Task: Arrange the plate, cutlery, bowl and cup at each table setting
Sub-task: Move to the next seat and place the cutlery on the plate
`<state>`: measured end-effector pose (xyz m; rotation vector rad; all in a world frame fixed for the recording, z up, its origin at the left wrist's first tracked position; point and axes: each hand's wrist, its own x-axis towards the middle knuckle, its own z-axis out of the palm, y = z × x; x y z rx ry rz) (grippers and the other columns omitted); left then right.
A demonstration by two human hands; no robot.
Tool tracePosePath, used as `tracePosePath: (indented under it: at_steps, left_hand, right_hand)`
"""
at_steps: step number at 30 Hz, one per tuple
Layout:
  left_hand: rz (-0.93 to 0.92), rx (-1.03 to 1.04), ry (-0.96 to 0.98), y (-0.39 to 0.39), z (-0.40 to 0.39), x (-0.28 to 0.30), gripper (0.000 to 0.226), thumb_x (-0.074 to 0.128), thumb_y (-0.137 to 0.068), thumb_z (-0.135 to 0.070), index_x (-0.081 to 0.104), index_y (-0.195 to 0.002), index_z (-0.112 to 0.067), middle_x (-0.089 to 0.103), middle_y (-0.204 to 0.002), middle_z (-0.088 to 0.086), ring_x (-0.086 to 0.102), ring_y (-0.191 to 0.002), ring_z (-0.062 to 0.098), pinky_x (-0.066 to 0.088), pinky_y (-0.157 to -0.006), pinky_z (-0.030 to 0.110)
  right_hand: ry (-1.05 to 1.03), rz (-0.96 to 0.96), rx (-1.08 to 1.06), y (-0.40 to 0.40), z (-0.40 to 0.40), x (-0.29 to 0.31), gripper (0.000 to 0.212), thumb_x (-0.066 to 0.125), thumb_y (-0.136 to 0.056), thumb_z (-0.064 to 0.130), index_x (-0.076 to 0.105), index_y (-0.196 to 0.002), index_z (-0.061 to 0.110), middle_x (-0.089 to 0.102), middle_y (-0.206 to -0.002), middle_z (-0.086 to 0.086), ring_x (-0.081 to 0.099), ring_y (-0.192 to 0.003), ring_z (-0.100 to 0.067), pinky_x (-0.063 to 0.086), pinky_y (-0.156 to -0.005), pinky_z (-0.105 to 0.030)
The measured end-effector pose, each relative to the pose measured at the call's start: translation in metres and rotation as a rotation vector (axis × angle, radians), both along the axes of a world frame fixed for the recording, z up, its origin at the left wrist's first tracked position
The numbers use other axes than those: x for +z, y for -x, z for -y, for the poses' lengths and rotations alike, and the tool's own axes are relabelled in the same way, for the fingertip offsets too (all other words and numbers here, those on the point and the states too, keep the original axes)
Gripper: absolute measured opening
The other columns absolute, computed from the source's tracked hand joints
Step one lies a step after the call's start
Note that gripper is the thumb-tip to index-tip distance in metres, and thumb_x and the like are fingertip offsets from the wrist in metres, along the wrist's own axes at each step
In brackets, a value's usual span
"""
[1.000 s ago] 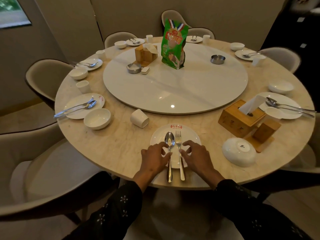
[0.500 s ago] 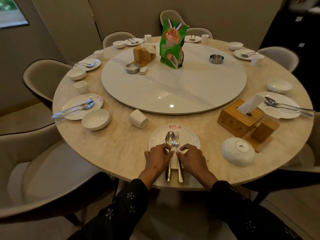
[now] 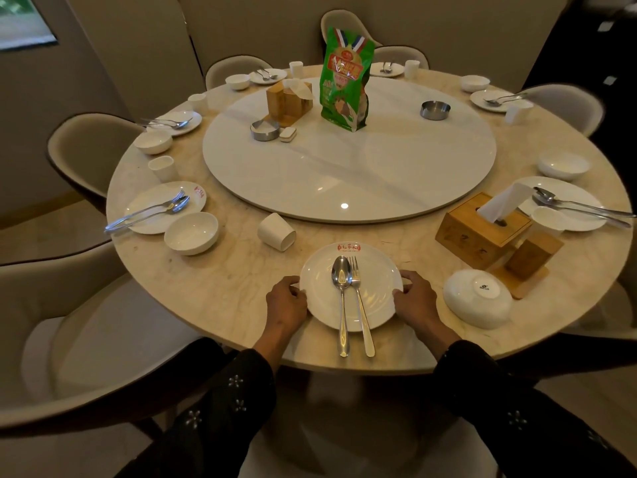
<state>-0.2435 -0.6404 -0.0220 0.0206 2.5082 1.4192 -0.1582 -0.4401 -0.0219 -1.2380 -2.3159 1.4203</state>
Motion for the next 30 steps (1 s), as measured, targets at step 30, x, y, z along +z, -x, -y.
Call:
tracePosePath:
  at_steps: [30]
  left_hand:
    - [0.003,0.059,-0.074,0.148,-0.005,0.020,0.041,0.076,-0.081,-0.031,0.062,-0.116,-0.017,0.058,-0.122,0.005,0.054,-0.108,0.022,0.046,-0.087,0.032]
  right_hand:
    - [-0.058,0.145,-0.056,0.021,0.004,-0.024,0.039,0.049,-0.096,0.011,0.040,-0.134,0.011,0.049,-0.131,-0.015,0.051,-0.118,-0.033,0.048,-0.097,-0.042]
